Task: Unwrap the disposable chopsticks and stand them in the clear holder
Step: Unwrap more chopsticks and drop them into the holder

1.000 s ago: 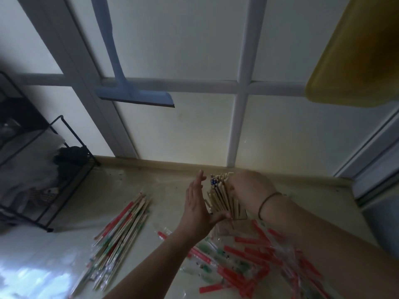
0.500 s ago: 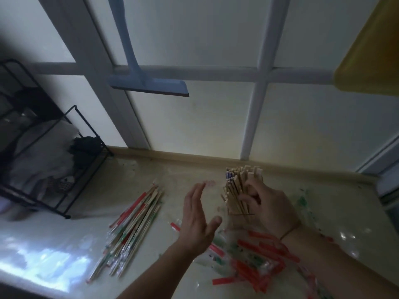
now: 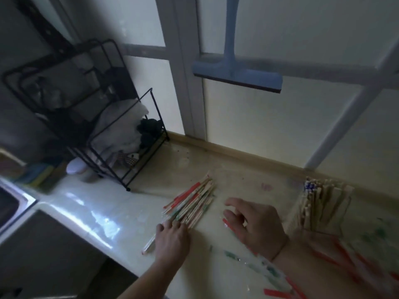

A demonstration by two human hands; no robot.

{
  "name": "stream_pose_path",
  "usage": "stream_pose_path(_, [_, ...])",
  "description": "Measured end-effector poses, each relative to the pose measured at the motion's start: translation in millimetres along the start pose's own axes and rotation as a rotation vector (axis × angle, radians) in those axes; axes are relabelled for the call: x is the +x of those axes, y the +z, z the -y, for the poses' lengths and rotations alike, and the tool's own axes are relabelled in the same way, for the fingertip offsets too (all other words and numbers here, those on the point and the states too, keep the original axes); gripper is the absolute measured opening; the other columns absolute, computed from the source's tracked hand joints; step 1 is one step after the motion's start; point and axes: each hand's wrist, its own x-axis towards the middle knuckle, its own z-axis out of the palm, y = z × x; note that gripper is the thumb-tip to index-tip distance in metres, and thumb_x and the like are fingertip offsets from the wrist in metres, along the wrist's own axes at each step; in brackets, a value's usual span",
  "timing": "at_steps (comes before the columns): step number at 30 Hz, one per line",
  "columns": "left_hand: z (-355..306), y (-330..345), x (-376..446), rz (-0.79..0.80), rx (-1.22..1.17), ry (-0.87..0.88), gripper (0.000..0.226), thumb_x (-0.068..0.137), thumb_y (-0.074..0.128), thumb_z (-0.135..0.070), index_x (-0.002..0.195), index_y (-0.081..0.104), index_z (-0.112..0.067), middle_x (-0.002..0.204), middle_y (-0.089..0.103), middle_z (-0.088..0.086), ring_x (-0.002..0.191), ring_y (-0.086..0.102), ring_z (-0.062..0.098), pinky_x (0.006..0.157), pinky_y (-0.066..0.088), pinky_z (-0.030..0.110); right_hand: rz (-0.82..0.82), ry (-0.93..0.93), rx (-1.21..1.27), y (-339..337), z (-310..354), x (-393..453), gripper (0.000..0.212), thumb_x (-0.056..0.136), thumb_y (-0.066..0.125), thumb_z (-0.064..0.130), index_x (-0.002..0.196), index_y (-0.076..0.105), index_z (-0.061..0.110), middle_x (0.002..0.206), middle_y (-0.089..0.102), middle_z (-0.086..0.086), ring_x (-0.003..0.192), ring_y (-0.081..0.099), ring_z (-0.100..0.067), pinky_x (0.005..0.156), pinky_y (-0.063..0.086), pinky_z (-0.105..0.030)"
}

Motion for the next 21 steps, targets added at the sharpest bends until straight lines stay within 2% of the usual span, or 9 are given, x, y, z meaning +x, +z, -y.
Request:
stream_pose_path(4, [-4,-22,12,0.067,0.141,0.050,0.028,0.091,0.046,-0.031,0.102,0.067,-0.018,0.101,0.069,0.002,0.100,0.055,0.027,0.086,0.032,0.042,0.273,0.205,-0.069,42,-6,-8,0.026,0.090,0.046,0.050,0.095,0.062,0.031,0.058,0.060,0.008,0.051,0.058,-0.011,0.046,0.046,-0.024])
stream_pose_path(8, [-5,-29,22,0.113,0.163,0.115,0.033,0.090,0.043,-0.030,0.110,0.066,-0.018,0.110,0.069,0.005,0.106,0.057,0.027,0.094,0.032,0.042,0.601,0.503,-0.105,64,-14,-6,0.028,0.093,0.045,0.054,0.103,0.062,0.034,0.084,0.071,0.008,0.082,0.065,-0.012,0.068,0.050,-0.026])
stream_pose_path(11, [1,-28,19,0.071,-0.058,0.111,0.029,0.089,0.041,-0.036,0.102,0.063,-0.022,0.108,0.067,0.000,0.104,0.057,0.025,0.089,0.040,0.036,0.543,0.717,-0.035,73,-13,-1,0.035,0.091,0.053,0.047,0.122,0.057,0.031,0.109,0.066,0.008,0.102,0.062,-0.016,0.086,0.052,-0.031])
stream_pose_path(13, [7,-26,11,-0.036,-0.167,0.219,0.024,0.088,0.042,-0.039,0.092,0.061,-0.025,0.097,0.066,-0.005,0.093,0.060,0.022,0.080,0.046,0.034,0.444,0.733,-0.040,71,-16,0,0.059,0.091,0.058,0.040,0.144,0.034,0.029,0.146,0.037,0.000,0.130,0.042,-0.021,0.104,0.042,-0.034])
stream_pose_path(15, [15,-25,3,-0.113,-0.266,0.322,0.020,0.091,0.040,-0.039,0.089,0.057,-0.027,0.087,0.065,-0.007,0.080,0.061,0.021,0.073,0.046,0.033,0.428,0.603,-0.213,62,-22,2,0.062,0.089,0.060,0.040,0.144,0.032,0.036,0.156,0.012,-0.001,0.141,0.018,-0.026,0.113,0.029,-0.040])
stream_pose_path(16, [19,-27,2,-0.119,-0.317,0.360,0.020,0.094,0.039,-0.039,0.090,0.055,-0.027,0.085,0.065,-0.007,0.076,0.060,0.021,0.072,0.045,0.033,0.420,0.488,-0.304,57,-25,1,0.049,0.088,0.061,0.042,0.134,0.046,0.039,0.156,0.019,-0.001,0.141,0.018,-0.029,0.113,0.025,-0.045])
stream_pose_path(18, [26,-38,4,-0.119,-0.355,0.393,0.022,0.099,0.035,-0.040,0.095,0.053,-0.028,0.085,0.067,-0.005,0.075,0.060,0.021,0.073,0.047,0.033,0.441,0.294,-0.430,46,-27,-1,0.013,0.083,0.058,0.046,0.093,0.065,0.042,0.137,0.050,0.006,0.133,0.034,-0.032,0.110,0.020,-0.055])
stream_pose_path(19, [30,-45,7,-0.124,-0.341,0.411,0.023,0.099,0.035,-0.041,0.096,0.054,-0.028,0.087,0.068,-0.005,0.077,0.061,0.020,0.076,0.048,0.034,0.478,0.257,-0.446,39,-27,-6,0.012,0.082,0.055,0.048,0.080,0.065,0.041,0.120,0.060,0.013,0.126,0.043,-0.027,0.108,0.021,-0.059])
stream_pose_path(21, [35,-61,18,-0.191,-0.340,0.465,0.021,0.097,0.040,-0.043,0.094,0.057,-0.030,0.089,0.070,-0.009,0.080,0.063,0.016,0.079,0.049,0.034,0.561,0.260,-0.366,26,-21,-17,0.024,0.083,0.047,0.051,0.074,0.063,0.037,0.088,0.065,0.022,0.100,0.057,-0.014,0.100,0.036,-0.054])
